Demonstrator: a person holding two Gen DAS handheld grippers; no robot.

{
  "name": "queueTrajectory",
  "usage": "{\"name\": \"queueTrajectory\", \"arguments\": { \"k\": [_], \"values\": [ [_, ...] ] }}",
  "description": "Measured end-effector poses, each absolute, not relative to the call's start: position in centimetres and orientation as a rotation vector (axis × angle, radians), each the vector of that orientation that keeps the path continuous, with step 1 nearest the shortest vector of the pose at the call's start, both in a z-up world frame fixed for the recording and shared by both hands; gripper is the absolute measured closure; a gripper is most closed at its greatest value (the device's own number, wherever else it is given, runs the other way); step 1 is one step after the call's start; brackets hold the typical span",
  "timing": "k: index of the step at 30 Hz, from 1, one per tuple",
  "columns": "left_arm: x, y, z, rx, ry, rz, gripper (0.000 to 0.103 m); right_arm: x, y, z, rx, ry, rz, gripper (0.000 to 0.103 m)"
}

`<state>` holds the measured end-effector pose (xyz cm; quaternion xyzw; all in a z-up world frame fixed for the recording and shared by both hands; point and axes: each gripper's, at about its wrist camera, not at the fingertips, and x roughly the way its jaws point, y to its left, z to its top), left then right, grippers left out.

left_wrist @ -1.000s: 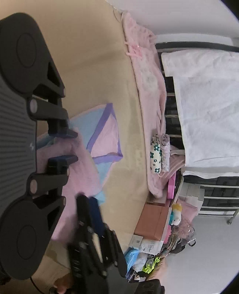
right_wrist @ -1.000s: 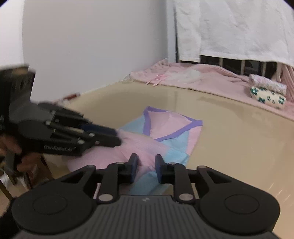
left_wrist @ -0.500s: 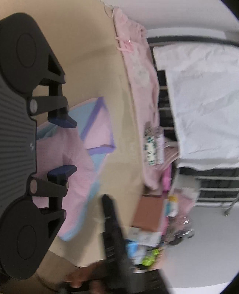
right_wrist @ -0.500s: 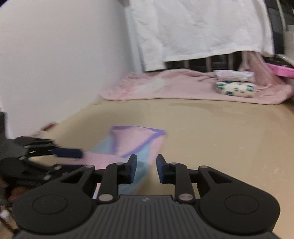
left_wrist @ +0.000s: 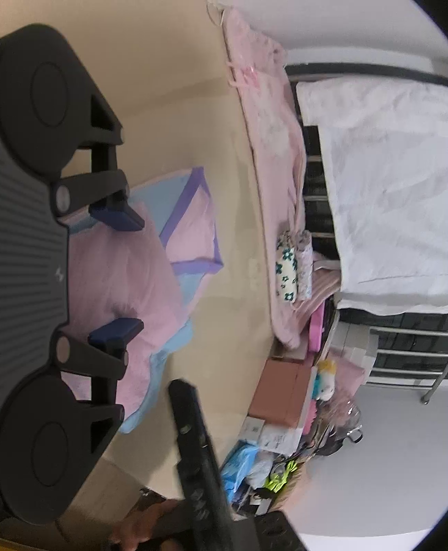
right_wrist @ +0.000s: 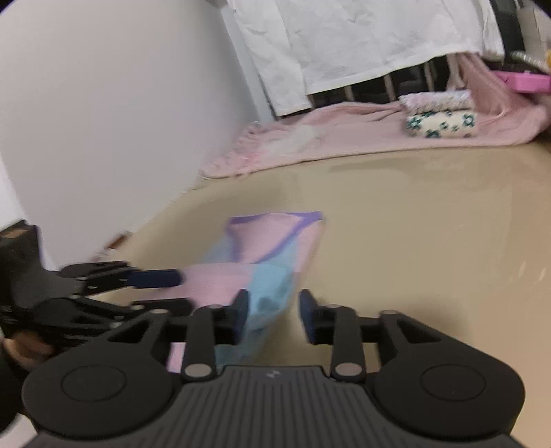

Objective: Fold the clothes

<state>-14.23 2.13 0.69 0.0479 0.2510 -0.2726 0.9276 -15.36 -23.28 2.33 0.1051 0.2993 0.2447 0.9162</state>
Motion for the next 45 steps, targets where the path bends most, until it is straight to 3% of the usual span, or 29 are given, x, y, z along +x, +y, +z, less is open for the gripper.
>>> {"name": "queueTrajectory", "arguments": {
  "k": [5,6,7,10,11,15,19,20,23,25,26,28,33,39,45],
  "values": [
    [-14.9,3.7,1.2,0.075,0.507,-0.525,0.046,-16.2,-20.5,1.5,0.198,0.653,0.519,0.065],
    [-15.0,4.0,1.1,0.067,0.519,-0.527,0.046,-16.1,-20.4,1.1,0.217,0.667,0.515,0.069],
    [-15.1,4.3,0.9,0.049,0.53,-0.536,0.046,-16.0,-20.5,0.9,0.247,0.676,0.514,0.087],
    [-15.2,4.7,0.4,-0.01,0.572,-0.57,0.052,-15.4,-22.3,0.5,0.455,0.652,0.541,0.096],
    [-15.2,4.8,0.4,-0.027,0.585,-0.584,0.058,-15.2,-22.8,0.4,0.514,0.651,0.549,0.096],
    [-15.1,5.0,0.6,-0.041,0.586,-0.588,0.056,-14.2,-23.5,-0.3,0.549,0.741,0.548,0.089],
    [-14.2,5.8,0.9,-0.084,0.571,-0.565,0.047,-15.2,-24.1,1.2,0.477,0.661,0.52,0.052],
    [-13.6,6.1,0.8,-0.126,0.579,-0.57,0.046,-15.3,-24.2,1.6,0.463,0.637,0.497,0.051],
    [-11.8,7.1,0.4,-0.262,0.616,-0.584,0.048,-14.3,-23.8,1.2,0.457,0.634,0.459,0.052],
    [-10.3,7.5,-0.1,-0.349,0.678,-0.585,0.06,-13.5,-23.2,0.7,0.444,0.636,0.444,0.057],
    [-9.9,7.6,-0.3,-0.362,0.694,-0.573,0.079,-13.1,-22.8,0.4,0.434,0.64,0.442,0.075],
    [-9.8,7.7,-0.2,-0.371,0.701,-0.553,0.084,-12.1,-22.1,-0.1,0.437,0.678,0.451,0.1],
    [-10.2,7.5,0.2,-0.338,0.666,-0.515,0.088,-12.1,-21.2,0.3,0.43,0.688,0.48,0.101],
    [-11.3,6.6,0.2,-0.226,0.619,-0.437,0.08,-14.0,-21.9,1.0,0.321,0.643,0.428,0.085],
    [-13.3,5.6,2.3,-0.166,0.456,-0.403,0.079,-15.8,-22.0,1.3,0.22,0.665,0.4,0.088]
  ]
}}
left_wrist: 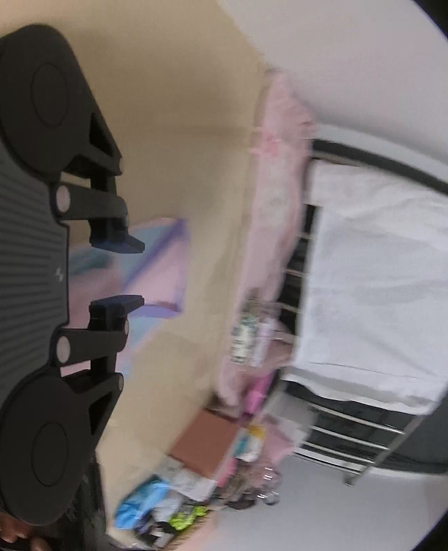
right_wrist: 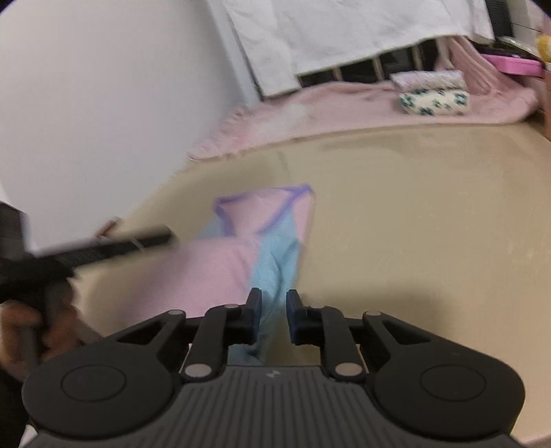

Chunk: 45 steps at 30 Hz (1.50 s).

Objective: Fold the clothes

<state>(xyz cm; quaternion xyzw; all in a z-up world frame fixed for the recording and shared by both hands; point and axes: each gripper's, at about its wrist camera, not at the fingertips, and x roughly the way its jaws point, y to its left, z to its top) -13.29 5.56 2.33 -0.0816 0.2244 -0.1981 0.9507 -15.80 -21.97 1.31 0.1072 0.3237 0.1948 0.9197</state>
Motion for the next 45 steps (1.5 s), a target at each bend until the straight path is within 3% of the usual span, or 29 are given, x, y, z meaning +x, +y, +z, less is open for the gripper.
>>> {"name": "queueTrajectory", "arguments": {
  "k": [4,8,11,12,13,14,16,19,20,22,23,24,25,26,30,35,38,39,40,42,45],
  "values": [
    [-12.8,3.1,2.4,-0.064,0.473,-0.427,0.078,-14.8,-21.1,3.6,0.234,0.52,0.433,0.088],
    [-11.1,3.4,0.2,-0.101,0.599,-0.366,0.075,-11.1,-19.1,1.8,0.122,0.642,0.456,0.088],
    [-11.2,4.3,0.4,-0.122,0.597,-0.375,0.075,-10.3,-19.4,1.5,0.06,0.676,0.451,0.087],
    [-11.0,4.8,0.9,-0.144,0.582,-0.386,0.069,-10.1,-19.8,2.3,0.059,0.664,0.455,0.086],
    [-10.1,5.3,1.5,-0.154,0.579,-0.374,0.065,-9.8,-20.2,3.1,0.058,0.652,0.459,0.084],
    [-8.9,5.8,2.2,-0.157,0.581,-0.352,0.057,-9.5,-20.6,4.0,0.057,0.639,0.464,0.072],
    [-6.0,6.5,3.2,-0.152,0.604,-0.31,0.055,-7.9,-20.9,5.6,0.031,0.625,0.466,0.055],
    [-1.0,6.4,3.2,-0.123,0.722,-0.282,0.059,-1.8,-20.0,6.2,0.053,0.718,0.53,0.053],
    [-0.1,6.3,2.9,-0.129,0.751,-0.278,0.066,0.5,-19.6,5.8,0.074,0.778,0.545,0.055],
    [1.2,6.2,2.3,-0.131,0.794,-0.272,0.068,3.9,-19.2,4.5,0.09,0.867,0.549,0.058],
    [1.4,6.1,2.1,-0.126,0.797,-0.278,0.072,5.3,-19.0,3.9,0.095,0.905,0.551,0.065],
    [1.6,6.0,2.0,-0.125,0.795,-0.284,0.078,5.6,-19.0,3.5,0.09,0.914,0.553,0.072],
    [1.8,5.9,2.0,-0.123,0.794,-0.29,0.084,6.0,-18.9,3.1,0.084,0.924,0.554,0.091],
    [1.9,5.9,1.9,-0.13,0.792,-0.303,0.102,6.1,-18.9,2.9,0.075,0.929,0.558,0.099],
    [-1.2,5.9,3.4,-0.171,0.656,-0.378,0.102,3.4,-20.2,4.4,-0.005,0.845,0.617,0.101],
    [-11.7,5.9,4.7,-0.039,0.425,-0.474,0.101,-6.7,-22.8,6.4,-0.272,0.549,0.808,0.101],
    [-16.6,7.1,1.2,-0.064,0.52,-0.52,0.096,-12.6,-23.3,4.3,-0.403,0.571,0.89,0.097],
    [-17.9,7.7,0.7,-0.09,0.528,-0.543,0.089,-14.2,-23.2,3.4,-0.47,0.596,0.902,0.095],
    [-19.1,8.4,0.4,-0.119,0.528,-0.57,0.085,-15.2,-23.2,3.0,-0.509,0.618,0.908,0.088],
    [-20.4,9.3,1.0,-0.181,0.51,-0.571,0.06,-16.2,-23.7,3.5,-0.473,0.611,0.933,0.073],
    [-20.1,8.7,2.9,-0.182,0.438,-0.569,0.055,-16.3,-24.4,5.4,-0.334,0.531,0.98,0.058]
  ]
}}
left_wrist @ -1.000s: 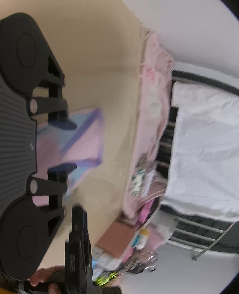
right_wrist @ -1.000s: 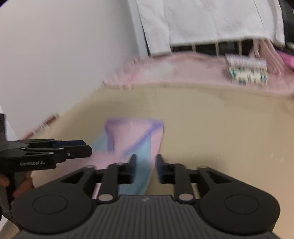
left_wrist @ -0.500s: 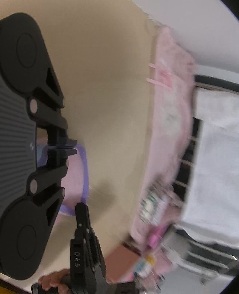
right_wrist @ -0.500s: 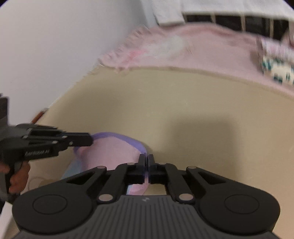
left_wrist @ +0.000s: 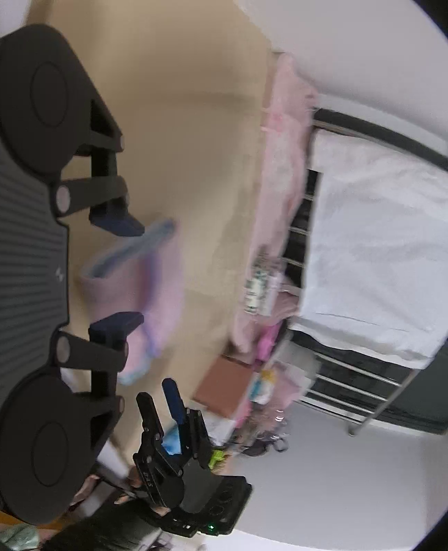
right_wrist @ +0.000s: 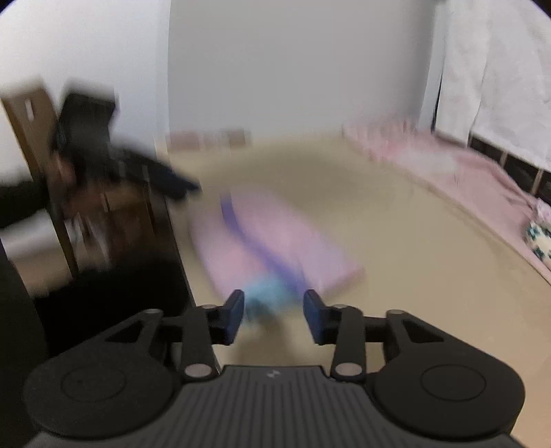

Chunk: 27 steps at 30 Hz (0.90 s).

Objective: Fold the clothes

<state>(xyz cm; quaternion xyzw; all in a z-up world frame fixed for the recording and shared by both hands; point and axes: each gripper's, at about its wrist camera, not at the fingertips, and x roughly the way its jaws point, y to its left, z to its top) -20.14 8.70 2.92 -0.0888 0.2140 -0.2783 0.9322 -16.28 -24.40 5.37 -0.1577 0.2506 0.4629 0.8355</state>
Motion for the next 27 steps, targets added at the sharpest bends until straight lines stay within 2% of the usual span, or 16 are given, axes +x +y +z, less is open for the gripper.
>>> {"name": "queueTrajectory", "arguments": {
  "k": [1,3,5,7,9,12,16,19,22,24,27],
  "values": [
    [-19.8,8.1,3.4,-0.175,0.421,-0.57,0.055,-15.4,-24.0,5.6,-0.309,0.515,0.957,0.052],
    [-18.0,5.6,4.0,-0.148,0.421,-0.513,0.055,-13.8,-23.1,6.0,-0.258,0.49,0.908,0.05],
    [-16.2,3.4,3.8,-0.119,0.46,-0.424,0.057,-12.0,-21.9,5.4,-0.201,0.526,0.849,0.053],
    [-14.8,1.9,3.0,-0.101,0.526,-0.339,0.064,-11.1,-20.6,4.3,-0.15,0.567,0.821,0.06],
    [-14.5,1.6,1.8,-0.081,0.567,-0.297,0.068,-11.6,-19.4,3.4,-0.161,0.597,0.824,0.062],
    [-14.6,2.4,0.4,-0.108,0.604,-0.257,0.063,-14.8,-18.6,2.2,-0.258,0.575,0.831,0.061],
    [-15.3,3.2,0.1,-0.16,0.595,-0.244,0.062,-16.4,-20.2,2.1,-0.129,0.531,0.784,0.054],
    [-15.4,3.3,0.1,-0.154,0.587,-0.236,0.06,-16.6,-20.3,1.9,-0.076,0.544,0.77,0.056],
    [-15.5,4.1,0.2,-0.183,0.588,-0.199,0.051,-17.3,-19.2,0.9,-0.151,0.559,0.764,0.059],
    [-15.9,4.8,0.7,-0.217,0.567,-0.146,0.055,-18.0,-19.0,1.3,-0.172,0.529,0.752,0.056],
    [-16.8,4.4,2.2,-0.205,0.476,-0.149,0.055,-18.0,-19.5,3.0,-0.107,0.466,0.727,0.056]
  ]
}}
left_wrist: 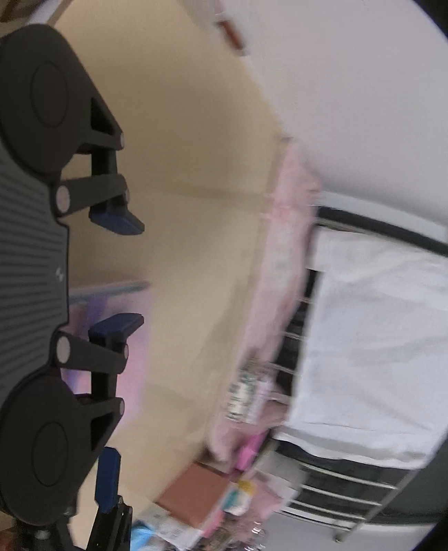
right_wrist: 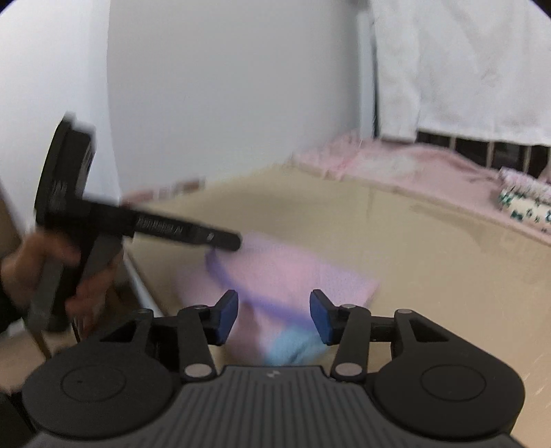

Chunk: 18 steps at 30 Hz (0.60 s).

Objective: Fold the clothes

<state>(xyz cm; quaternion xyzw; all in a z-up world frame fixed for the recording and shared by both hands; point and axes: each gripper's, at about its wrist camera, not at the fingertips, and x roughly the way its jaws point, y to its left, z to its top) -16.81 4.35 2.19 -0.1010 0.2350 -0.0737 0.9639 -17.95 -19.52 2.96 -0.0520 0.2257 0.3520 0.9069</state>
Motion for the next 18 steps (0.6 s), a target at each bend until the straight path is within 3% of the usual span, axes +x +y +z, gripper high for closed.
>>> {"name": "queueTrajectory", "arguments": {
  "k": [3,4,5,6,8,13,15,18],
  "values": [
    [-16.5,2.4,3.1,-0.141,0.452,-0.21,0.057,-15.8,-18.0,3.4,-0.068,0.489,0.515,0.062],
    [-15.9,1.8,2.9,-0.125,0.472,-0.203,0.062,-15.0,-17.3,3.4,-0.059,0.501,0.443,0.075],
    [-15.3,1.4,2.6,-0.112,0.496,-0.192,0.073,-14.4,-16.6,3.1,-0.051,0.512,0.421,0.085],
    [-14.8,0.9,2.3,-0.098,0.521,-0.181,0.082,-14.0,-15.8,2.8,-0.042,0.523,0.4,0.086],
    [-14.0,0.5,1.2,-0.071,0.574,-0.162,0.088,-13.9,-14.6,2.0,-0.041,0.537,0.371,0.089],
    [-14.3,0.9,-0.3,-0.084,0.556,-0.156,0.079,-16.1,-12.7,-0.6,-0.124,0.456,0.288,0.088],
    [-14.1,1.4,-0.5,-0.119,0.562,-0.133,0.064,-16.8,-12.3,-1.1,-0.138,0.426,0.267,0.088],
    [-13.9,1.9,-0.7,-0.132,0.554,-0.137,0.064,-16.7,-13.3,0.1,-0.071,0.444,0.276,0.087]
  ]
}}
